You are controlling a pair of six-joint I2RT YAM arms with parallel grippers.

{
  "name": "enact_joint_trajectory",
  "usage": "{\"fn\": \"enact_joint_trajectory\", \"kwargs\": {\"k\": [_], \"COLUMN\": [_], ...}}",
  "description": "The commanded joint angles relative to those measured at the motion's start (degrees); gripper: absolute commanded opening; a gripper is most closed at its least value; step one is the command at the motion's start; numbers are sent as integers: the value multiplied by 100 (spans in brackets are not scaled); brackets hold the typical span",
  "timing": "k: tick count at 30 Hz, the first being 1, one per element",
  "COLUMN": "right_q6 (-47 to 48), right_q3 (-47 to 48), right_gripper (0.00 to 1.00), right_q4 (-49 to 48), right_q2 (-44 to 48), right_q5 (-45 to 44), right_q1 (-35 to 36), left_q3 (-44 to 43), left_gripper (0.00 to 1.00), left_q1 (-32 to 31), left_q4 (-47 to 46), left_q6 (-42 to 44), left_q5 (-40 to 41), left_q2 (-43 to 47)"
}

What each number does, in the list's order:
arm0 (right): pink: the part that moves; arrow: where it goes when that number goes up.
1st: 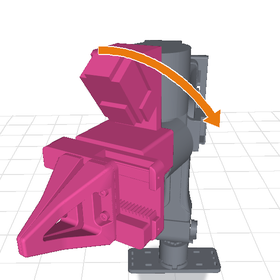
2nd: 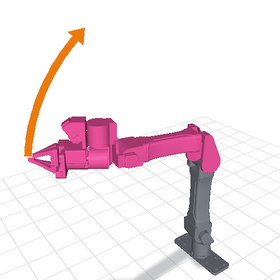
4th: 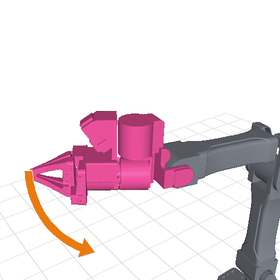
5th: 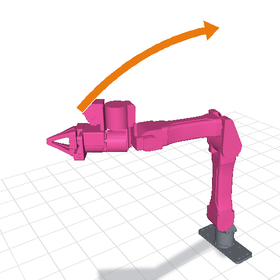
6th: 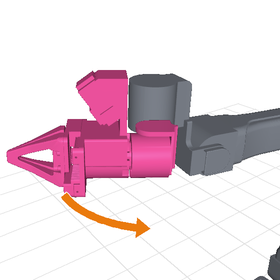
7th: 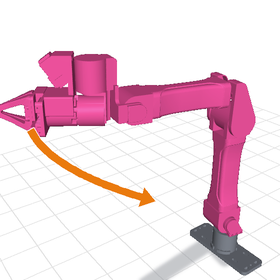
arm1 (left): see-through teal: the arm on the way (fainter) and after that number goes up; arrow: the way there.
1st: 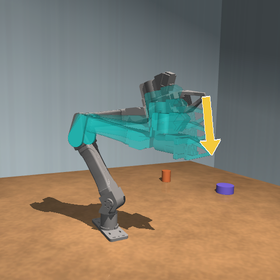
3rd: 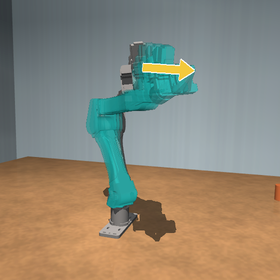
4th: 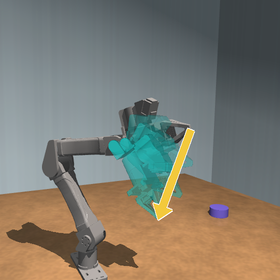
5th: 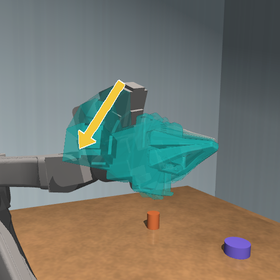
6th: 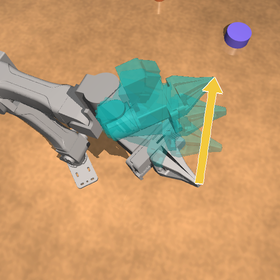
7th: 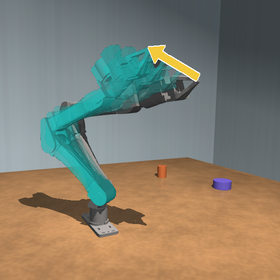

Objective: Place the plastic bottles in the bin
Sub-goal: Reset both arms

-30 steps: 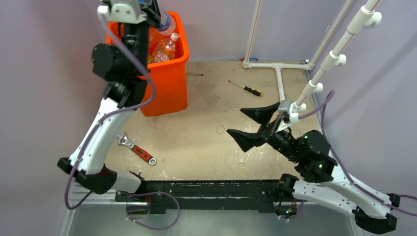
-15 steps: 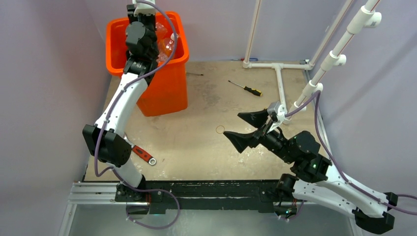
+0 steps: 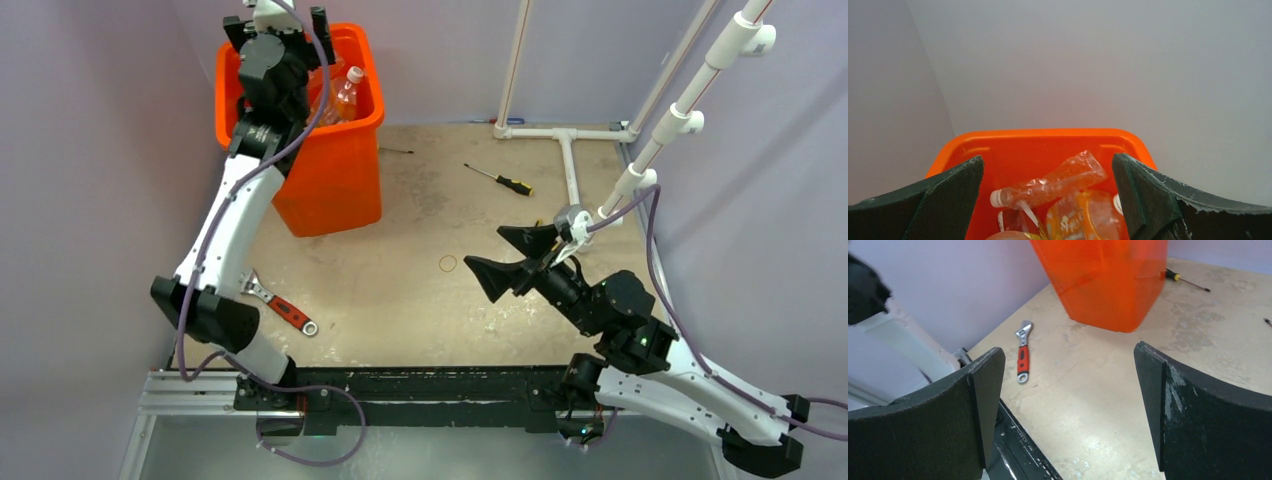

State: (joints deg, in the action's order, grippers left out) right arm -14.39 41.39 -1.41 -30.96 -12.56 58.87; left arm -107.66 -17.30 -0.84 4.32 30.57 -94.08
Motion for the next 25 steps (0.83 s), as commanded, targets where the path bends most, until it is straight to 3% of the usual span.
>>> {"fn": "enact_joint_trajectory", "kwargs": {"k": [1,7,14,19,25], "right_q6": [-124,-187,-283,-352,-371], "right_q3": [-2,56,-10,-39,10], "right_gripper": [99,99,99,99,99], "right_q4": [-69,75,132,334,432], "right_q2": [124,231,360,462,448], "right_q5": [-792,-1905,-2686,-2789,-2774], "right_q1": [21,17,19,19,19], "left_q3": [-239,311,924,1515,1873], "left_gripper": [99,99,99,99,99], "left_q1": [-25,-37,-160,-536,-555], "left_q4": [1063,1896,2371,2234,1829], "left_q6": [-1191,-2185,-2637,-2707,-2848], "left_q5": [-904,-2451,-4092,-4034,-3907], "left_q2": [1028,1926,2471,2789,3052]}}
